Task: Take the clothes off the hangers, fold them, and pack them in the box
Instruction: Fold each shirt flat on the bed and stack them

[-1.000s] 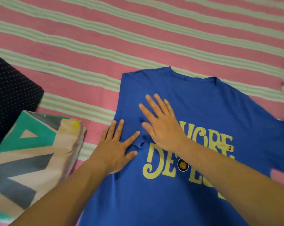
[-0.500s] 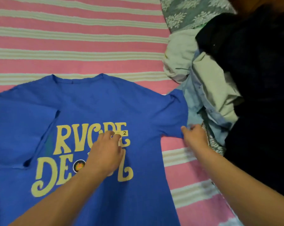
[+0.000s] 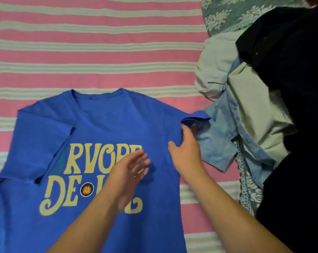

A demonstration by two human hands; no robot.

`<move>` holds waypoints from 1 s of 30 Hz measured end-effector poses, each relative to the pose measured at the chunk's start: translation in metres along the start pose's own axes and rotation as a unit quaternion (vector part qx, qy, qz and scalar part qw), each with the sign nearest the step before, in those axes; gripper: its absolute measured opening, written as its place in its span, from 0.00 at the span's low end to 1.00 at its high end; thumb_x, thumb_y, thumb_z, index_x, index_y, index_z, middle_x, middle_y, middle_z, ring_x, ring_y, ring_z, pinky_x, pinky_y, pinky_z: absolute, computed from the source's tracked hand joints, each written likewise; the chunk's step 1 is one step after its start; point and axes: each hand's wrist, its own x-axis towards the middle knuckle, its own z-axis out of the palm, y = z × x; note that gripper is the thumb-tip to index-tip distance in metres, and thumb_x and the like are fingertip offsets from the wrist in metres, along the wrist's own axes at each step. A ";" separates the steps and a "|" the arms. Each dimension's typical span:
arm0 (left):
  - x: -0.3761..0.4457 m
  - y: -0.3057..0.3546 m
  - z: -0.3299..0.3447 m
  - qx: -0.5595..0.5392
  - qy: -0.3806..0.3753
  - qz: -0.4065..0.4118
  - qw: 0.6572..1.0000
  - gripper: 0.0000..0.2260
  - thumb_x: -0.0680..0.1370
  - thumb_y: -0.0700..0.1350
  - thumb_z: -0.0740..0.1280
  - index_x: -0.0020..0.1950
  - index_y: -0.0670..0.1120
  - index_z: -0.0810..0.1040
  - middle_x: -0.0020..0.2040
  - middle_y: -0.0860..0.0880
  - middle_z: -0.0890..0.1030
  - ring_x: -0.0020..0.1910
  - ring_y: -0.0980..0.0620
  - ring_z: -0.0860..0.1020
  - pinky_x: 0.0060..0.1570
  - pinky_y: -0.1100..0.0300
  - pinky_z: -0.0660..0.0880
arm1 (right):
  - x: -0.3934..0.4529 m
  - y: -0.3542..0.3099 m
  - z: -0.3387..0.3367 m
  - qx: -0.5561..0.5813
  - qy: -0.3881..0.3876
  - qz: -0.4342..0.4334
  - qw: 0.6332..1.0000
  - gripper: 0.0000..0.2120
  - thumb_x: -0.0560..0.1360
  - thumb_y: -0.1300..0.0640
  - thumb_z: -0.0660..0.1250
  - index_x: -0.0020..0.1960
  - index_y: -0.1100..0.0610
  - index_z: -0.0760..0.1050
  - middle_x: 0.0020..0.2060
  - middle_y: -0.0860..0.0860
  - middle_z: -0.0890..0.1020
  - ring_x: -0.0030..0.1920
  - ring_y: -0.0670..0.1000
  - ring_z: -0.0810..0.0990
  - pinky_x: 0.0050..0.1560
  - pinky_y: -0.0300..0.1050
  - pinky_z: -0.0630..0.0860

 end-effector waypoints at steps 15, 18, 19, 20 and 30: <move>0.042 -0.024 -0.018 0.078 0.092 -0.018 0.993 0.06 0.82 0.41 0.67 0.54 0.41 0.83 0.53 0.48 0.87 0.52 0.49 0.85 0.48 0.55 0.83 | 0.139 -0.017 0.015 -0.419 -0.178 -0.256 0.852 0.25 0.78 0.51 0.65 0.74 0.51 0.69 0.67 0.52 0.75 0.67 0.59 0.70 0.70 0.53 0.66; 0.035 -0.026 -0.016 0.113 0.136 -0.008 0.984 0.05 0.81 0.38 0.67 0.51 0.39 0.81 0.49 0.46 0.86 0.47 0.48 0.86 0.47 0.52 0.85 | 0.160 -0.044 0.051 -0.366 -0.241 -0.231 0.868 0.18 0.79 0.46 0.63 0.67 0.48 0.76 0.57 0.46 0.82 0.59 0.54 0.76 0.64 0.52 0.71; 0.032 -0.028 -0.017 0.117 0.147 -0.009 0.982 0.05 0.80 0.38 0.67 0.51 0.37 0.80 0.48 0.45 0.86 0.47 0.46 0.86 0.47 0.51 0.85 | 0.165 -0.049 0.063 -0.376 -0.259 -0.233 0.859 0.12 0.78 0.45 0.63 0.58 0.46 0.79 0.49 0.43 0.82 0.53 0.52 0.76 0.59 0.51 0.72; 0.030 -0.029 -0.019 0.116 0.149 -0.016 0.982 0.05 0.80 0.38 0.67 0.51 0.35 0.78 0.48 0.42 0.85 0.46 0.44 0.86 0.47 0.50 0.85 | 0.168 -0.053 0.072 -0.401 -0.274 -0.248 0.838 0.09 0.76 0.42 0.63 0.49 0.45 0.78 0.43 0.41 0.80 0.49 0.50 0.76 0.56 0.51 0.72; 0.024 -0.032 -0.030 0.122 0.106 -0.073 0.984 0.07 0.82 0.39 0.65 0.47 0.44 0.68 0.48 0.40 0.83 0.39 0.45 0.87 0.48 0.46 0.83 | 0.158 -0.059 0.108 -0.393 -0.237 -0.246 0.854 0.07 0.80 0.51 0.64 0.44 0.49 0.72 0.43 0.44 0.80 0.49 0.51 0.76 0.63 0.56 0.67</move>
